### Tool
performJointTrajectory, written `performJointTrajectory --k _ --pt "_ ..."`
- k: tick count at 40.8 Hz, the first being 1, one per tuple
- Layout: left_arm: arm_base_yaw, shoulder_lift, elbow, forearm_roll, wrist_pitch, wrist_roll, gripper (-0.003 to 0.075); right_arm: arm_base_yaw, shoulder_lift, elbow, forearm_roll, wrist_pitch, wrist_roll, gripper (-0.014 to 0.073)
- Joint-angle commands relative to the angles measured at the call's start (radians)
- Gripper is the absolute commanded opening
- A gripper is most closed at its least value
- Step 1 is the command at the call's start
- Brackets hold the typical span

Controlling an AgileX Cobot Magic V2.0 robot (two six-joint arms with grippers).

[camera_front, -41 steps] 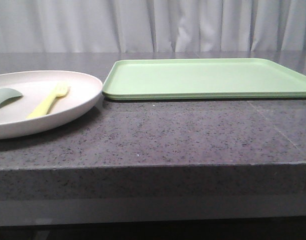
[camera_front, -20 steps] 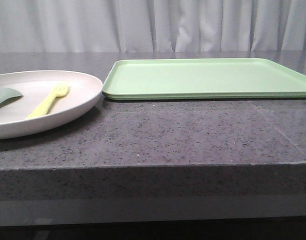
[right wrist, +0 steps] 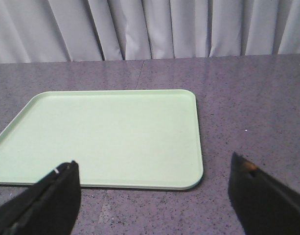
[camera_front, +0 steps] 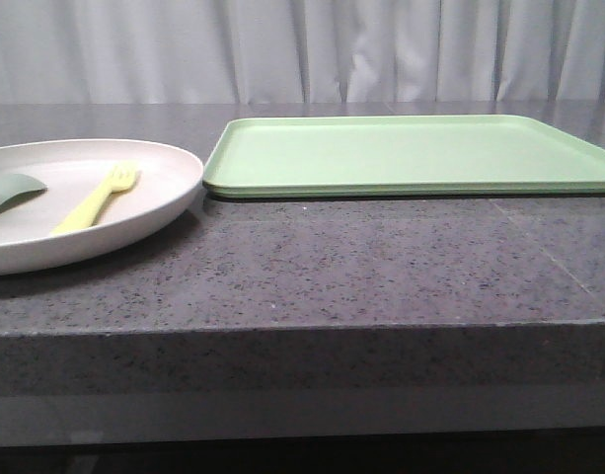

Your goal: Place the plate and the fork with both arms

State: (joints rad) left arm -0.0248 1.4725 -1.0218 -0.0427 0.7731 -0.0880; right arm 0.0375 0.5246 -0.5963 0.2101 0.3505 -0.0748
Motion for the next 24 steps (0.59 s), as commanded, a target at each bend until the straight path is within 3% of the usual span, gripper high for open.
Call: performJointTrajectory --k 1,9,18,24 --pt "-0.004 -0.025 -0.031 -0.008 -0.017 0.003 0.0289 -0.004 0.011 -0.036 0.007 -0.084 -0.009 0.0634" --pt "-0.004 -0.025 -0.031 -0.012 -0.003 0.003 -0.0008 -0.004 0.011 -0.036 0.007 -0.084 -0.009 0.0634" --pt "-0.002 -0.025 -0.043 -0.037 0.028 0.012 -0.0018 -0.004 0.011 -0.036 0.007 -0.083 -0.009 0.0634" --pt "0.039 -0.025 -0.066 -0.129 0.058 0.063 -0.0018 -0.004 0.011 -0.036 0.007 -0.078 -0.009 0.0634"
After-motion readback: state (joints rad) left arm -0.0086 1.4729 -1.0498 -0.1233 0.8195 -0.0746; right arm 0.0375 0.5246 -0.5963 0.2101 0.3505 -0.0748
